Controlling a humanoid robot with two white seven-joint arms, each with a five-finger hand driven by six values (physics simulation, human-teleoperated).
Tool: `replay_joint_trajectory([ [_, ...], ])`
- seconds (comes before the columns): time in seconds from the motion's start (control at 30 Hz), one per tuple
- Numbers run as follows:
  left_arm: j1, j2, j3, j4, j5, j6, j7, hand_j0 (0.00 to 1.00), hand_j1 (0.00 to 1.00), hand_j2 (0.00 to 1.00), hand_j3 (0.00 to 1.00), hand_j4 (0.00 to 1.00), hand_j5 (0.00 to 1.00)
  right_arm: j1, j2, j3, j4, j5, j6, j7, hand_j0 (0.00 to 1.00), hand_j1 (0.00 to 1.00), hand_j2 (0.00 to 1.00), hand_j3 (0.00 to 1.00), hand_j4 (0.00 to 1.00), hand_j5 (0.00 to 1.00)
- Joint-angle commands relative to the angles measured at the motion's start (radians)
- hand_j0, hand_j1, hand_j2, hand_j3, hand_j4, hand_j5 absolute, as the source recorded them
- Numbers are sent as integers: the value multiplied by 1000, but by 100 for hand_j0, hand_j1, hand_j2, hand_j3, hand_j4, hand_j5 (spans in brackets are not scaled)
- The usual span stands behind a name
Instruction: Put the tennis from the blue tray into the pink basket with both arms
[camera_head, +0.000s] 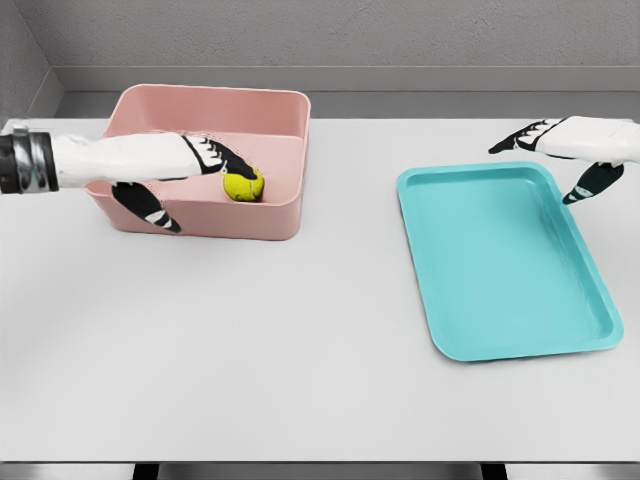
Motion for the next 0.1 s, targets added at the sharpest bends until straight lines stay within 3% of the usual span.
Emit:
replay_joint_trajectory([
  [0.0, 0, 46, 15, -35, 11, -1, 1, 100, 100, 100, 100, 100, 100, 0, -3, -1, 0, -6, 3, 0, 100, 100, 100, 100, 100, 100],
  [0.07, 2, 50, 13, -35, 9, -1, 1, 100, 100, 100, 100, 100, 100, 0, -8, -1, 0, -6, 3, 0, 100, 100, 100, 100, 100, 100],
])
